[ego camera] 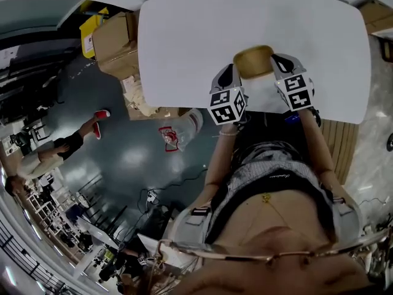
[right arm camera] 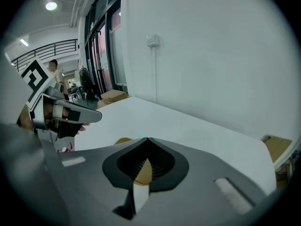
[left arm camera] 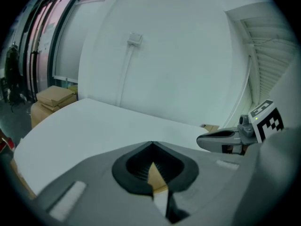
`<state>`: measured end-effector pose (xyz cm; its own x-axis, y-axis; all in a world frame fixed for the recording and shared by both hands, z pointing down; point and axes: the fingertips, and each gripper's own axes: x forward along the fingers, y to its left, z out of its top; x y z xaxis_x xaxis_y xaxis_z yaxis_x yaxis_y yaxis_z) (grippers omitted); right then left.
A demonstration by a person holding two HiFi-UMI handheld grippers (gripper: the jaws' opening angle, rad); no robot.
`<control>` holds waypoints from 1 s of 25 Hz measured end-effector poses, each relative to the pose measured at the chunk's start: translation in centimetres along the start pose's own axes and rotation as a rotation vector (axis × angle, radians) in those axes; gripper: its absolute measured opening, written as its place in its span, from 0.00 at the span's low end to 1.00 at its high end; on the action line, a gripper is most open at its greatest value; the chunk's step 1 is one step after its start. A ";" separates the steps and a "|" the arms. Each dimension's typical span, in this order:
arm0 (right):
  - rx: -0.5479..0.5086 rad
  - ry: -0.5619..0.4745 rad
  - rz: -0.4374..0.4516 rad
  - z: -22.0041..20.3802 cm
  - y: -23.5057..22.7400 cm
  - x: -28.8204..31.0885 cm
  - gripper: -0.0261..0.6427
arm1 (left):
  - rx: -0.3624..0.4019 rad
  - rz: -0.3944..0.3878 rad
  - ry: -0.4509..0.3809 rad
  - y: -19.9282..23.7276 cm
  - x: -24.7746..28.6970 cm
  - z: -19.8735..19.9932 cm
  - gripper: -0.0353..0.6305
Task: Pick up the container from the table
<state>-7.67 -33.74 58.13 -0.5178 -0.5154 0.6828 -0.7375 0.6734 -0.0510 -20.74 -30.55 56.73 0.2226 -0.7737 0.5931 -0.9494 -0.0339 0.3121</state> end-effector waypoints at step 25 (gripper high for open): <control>0.081 0.264 0.021 -8.7 -3.0 7.8 0.26 | -0.113 0.090 0.312 5.3 7.3 -9.7 0.24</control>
<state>-5.77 -35.17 69.93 -0.4103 -0.3391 0.8465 -0.7659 0.6320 -0.1181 -21.97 -30.20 69.92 0.2121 -0.5394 0.8149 -0.9417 0.1102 0.3180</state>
